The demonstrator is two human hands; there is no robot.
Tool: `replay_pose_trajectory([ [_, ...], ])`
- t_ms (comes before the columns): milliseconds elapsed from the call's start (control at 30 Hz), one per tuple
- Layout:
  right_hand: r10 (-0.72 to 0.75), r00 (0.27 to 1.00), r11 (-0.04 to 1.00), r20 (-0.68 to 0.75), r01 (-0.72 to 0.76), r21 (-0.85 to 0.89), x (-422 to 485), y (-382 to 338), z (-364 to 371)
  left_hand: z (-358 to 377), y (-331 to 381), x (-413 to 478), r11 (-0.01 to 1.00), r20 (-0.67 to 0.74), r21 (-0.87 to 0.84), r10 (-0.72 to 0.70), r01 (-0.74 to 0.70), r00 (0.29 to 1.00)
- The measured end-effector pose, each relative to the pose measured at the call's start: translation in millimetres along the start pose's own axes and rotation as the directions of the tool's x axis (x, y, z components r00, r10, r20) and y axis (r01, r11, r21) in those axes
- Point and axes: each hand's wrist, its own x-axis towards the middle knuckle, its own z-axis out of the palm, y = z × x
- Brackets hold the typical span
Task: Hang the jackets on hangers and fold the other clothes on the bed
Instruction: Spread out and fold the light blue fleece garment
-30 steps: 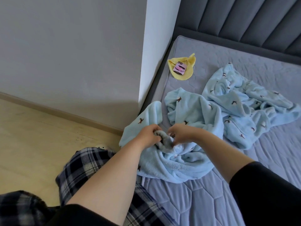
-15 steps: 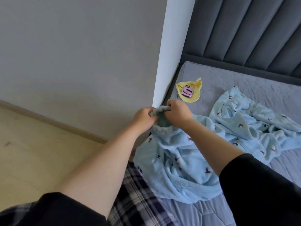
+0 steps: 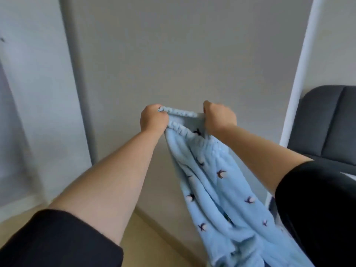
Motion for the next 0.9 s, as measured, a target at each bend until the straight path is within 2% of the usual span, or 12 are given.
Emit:
replay_pose_trajectory([
  [133, -0.051, 0.997, 0.995, -0.063, 0.046, -0.087, 58, -44, -28, -71, 10, 51, 0.995, -0.204, 0.078, -0.045, 0.062, 0.978],
  [267, -0.032, 0.992, 0.989, -0.124, 0.013, -0.147, 101, -76, -54, -139, 7, 88, 0.990, -0.398, 0.056, -0.098, 0.131, 0.912],
  [367, 0.054, 0.989, 0.990, -0.141, -0.072, -0.122, 124, -85, -65, -191, -6, 106, 0.971, -0.507, -0.004, -0.208, 0.240, 0.837],
  [433, 0.096, 0.986, 0.994, -0.137, -0.102, -0.038, 132, -99, -69, -215, -15, 108, 0.965, -0.532, 0.100, -0.153, 0.241, 0.833],
  [500, 0.070, 0.977, 0.996, -0.201, -0.057, 0.071, 136, -125, -73, -231, -25, 105, 0.894, -0.475, 0.422, 0.077, 0.150, 0.876],
  [567, 0.037, 0.961, 0.978, -0.275, 0.022, 0.209, 136, -157, -78, -239, -28, 99, 0.640, -0.226, 0.769, 0.278, -0.005, 0.934],
  [633, 0.045, 0.960, 0.917, -0.278, 0.070, 0.393, 136, -188, -85, -238, -27, 96, 0.465, 0.052, 0.865, 0.296, -0.191, 0.954],
  [700, 0.044, 0.966, 0.839, -0.256, 0.103, 0.534, 138, -216, -90, -231, -18, 91, 0.588, 0.207, 0.757, 0.199, -0.286, 0.958],
  [733, 0.030, 0.965, 0.818, -0.261, 0.126, 0.561, 138, -229, -91, -227, -14, 90, 0.676, 0.210, 0.684, 0.174, -0.272, 0.962],
  [767, 0.013, 0.962, 0.813, -0.274, 0.150, 0.563, 138, -239, -92, -225, -13, 91, 0.721, 0.179, 0.648, 0.168, -0.245, 0.969],
  [833, -0.041, 0.958, 0.839, -0.283, 0.186, 0.512, 139, -252, -89, -230, -15, 96, 0.747, 0.012, 0.655, 0.142, -0.115, 0.990],
  [900, -0.107, 0.965, 0.909, -0.240, 0.192, 0.370, 141, -250, -80, -250, -26, 101, 0.758, -0.207, 0.649, 0.093, 0.066, 0.974],
])
